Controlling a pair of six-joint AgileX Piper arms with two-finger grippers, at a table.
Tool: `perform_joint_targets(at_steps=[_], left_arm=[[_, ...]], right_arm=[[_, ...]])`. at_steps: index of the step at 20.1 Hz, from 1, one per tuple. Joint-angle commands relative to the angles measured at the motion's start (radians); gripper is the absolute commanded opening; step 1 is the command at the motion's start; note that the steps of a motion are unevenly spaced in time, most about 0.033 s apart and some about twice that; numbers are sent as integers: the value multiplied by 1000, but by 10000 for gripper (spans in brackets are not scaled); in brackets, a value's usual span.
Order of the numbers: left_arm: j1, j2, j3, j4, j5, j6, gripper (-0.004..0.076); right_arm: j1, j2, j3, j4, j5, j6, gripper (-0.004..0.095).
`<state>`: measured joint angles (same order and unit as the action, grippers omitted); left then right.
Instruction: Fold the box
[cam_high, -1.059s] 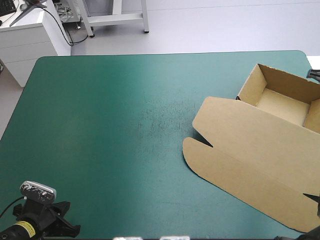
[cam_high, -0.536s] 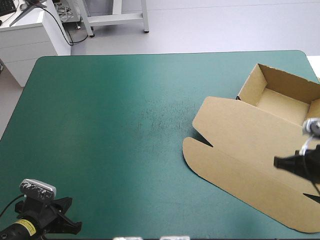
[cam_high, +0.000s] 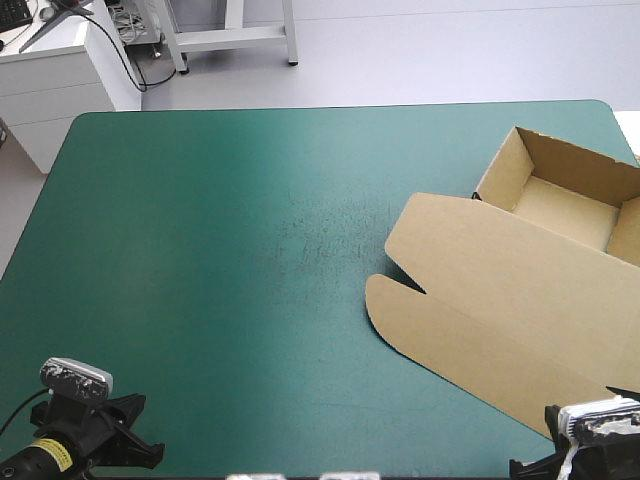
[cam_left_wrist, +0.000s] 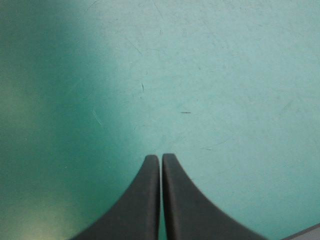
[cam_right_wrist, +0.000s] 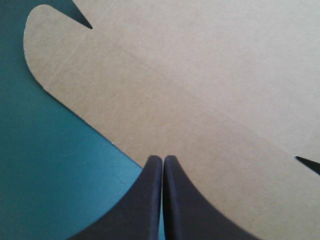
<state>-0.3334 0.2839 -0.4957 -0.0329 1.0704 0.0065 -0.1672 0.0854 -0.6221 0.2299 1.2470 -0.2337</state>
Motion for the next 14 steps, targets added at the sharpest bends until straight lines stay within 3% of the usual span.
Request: perform_joint_targets(at_steps=[1,6,11,14], left_arm=[[-2,12,-24,-28,-47,1,-8],[-2,12,-24,-30,-47,1,-8],[-2,12,-24,-30,-47,1,-8],[-2,12,-24,-30,-47,1,-8]], right_arm=[[37,16,25,58,-60,-28,-13],[87,18,61,17,-90,-44,-13],[87,18,94,51,-200,-61,-13],[87,18,94,61,-198,-30,-14]])
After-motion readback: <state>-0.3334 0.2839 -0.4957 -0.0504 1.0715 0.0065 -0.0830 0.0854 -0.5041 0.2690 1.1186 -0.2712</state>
